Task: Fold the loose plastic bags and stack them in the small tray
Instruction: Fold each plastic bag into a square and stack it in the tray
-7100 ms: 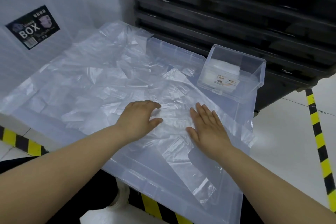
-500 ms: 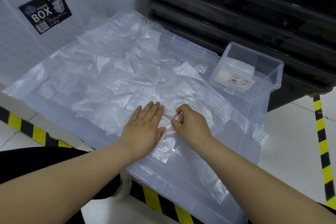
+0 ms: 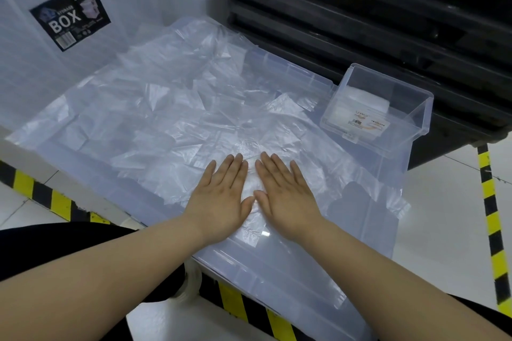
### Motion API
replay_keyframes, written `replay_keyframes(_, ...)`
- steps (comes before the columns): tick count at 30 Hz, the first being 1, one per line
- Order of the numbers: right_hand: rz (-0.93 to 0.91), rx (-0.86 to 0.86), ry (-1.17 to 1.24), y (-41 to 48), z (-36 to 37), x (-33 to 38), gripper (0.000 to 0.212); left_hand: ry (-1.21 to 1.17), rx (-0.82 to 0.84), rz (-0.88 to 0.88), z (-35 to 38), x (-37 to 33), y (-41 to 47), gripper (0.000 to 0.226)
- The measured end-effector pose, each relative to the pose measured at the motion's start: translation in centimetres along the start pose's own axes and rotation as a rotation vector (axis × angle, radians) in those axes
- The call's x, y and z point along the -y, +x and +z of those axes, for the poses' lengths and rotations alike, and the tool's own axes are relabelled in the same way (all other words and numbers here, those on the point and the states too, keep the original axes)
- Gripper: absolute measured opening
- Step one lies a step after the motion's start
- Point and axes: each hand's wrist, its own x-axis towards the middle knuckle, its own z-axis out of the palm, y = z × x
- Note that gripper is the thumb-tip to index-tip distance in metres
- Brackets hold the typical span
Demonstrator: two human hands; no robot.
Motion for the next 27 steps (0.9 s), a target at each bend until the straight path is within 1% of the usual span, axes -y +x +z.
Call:
replay_keyframes(2,0.059,0.023,-0.022,-0.4,-0.4,0.2,0.098,0.029,0.016,0.004,-0.5,-0.1,0.1,0.096)
replay_keyframes(3,0.084,0.001,-0.047,-0.5,-0.4,0.1,0.097,0.024,0.016,-0.004,-0.8,-0.1,0.1,0.088)
replay_keyframes(5,0.094,-0.093,-0.108,-0.7,0.0,-0.1,0.091,-0.032,-0.004,-0.030,-1.9,0.1,0.4,0.068)
replay_keyframes(6,0.104,-0.135,-0.112,-0.7,0.1,-0.1,0.090,-0.080,-0.045,-0.043,-2.4,0.3,0.7,0.063)
replay_keyframes(7,0.113,-0.136,-0.104,-0.8,0.2,-0.2,0.092,-0.129,-0.088,-0.062,-2.7,0.5,1.2,0.060)
replay_keyframes(9,0.146,-0.054,-0.032,-1.1,0.3,-0.2,0.095,-0.264,-0.127,-0.129,-3.3,0.8,2.2,0.057)
replay_keyframes(11,0.129,-0.075,-0.016,-1.2,0.1,-0.2,0.097,-0.394,-0.096,-0.202,-3.8,0.7,3.0,0.056)
replay_keyframes(13,0.110,-0.129,-0.026,-1.1,0.3,-0.2,0.100,-0.414,-0.034,-0.242,-4.2,0.4,3.7,0.053)
replay_keyframes(14,0.114,-0.146,-0.014,-1.1,0.4,-0.2,0.097,-0.409,-0.005,-0.255,-4.4,0.3,3.9,0.051)
replay_keyframes(16,0.143,-0.109,0.001,-1.1,0.5,-0.3,0.090,-0.398,0.035,-0.268,-4.8,0.2,4.3,0.044)
replay_keyframes(17,0.159,-0.113,-0.030,-1.0,0.4,-0.4,0.084,-0.389,0.051,-0.269,-5.0,0.1,4.3,0.039)
replay_keyframes(19,0.176,-0.124,-0.067,-0.9,0.5,-0.4,0.065,-0.369,0.077,-0.264,-5.2,-0.1,4.3,0.024)
replay_keyframes(21,0.160,-0.094,-0.104,-0.7,0.6,-0.4,0.056,-0.356,0.091,-0.262,-5.4,-0.2,4.1,0.011)
replay_keyframes(23,0.169,-0.071,-0.096,-0.9,0.4,-0.6,0.057,-0.351,0.086,-0.256,-5.5,-0.1,3.9,0.016)
replay_keyframes(24,0.163,-0.067,-0.059,-1.0,0.2,-0.6,0.063,-0.365,0.078,-0.250,-5.7,0.0,3.9,0.021)
replay_keyframes(26,0.142,-0.085,0.038,-1.1,-0.2,-0.9,0.083,-0.484,0.054,-0.237,-6.1,0.0,3.6,0.031)
replay_keyframes(27,0.140,-0.106,0.092,-1.2,-0.4,-1.2,0.086,-0.597,0.032,-0.234,-6.4,0.1,3.3,0.035)
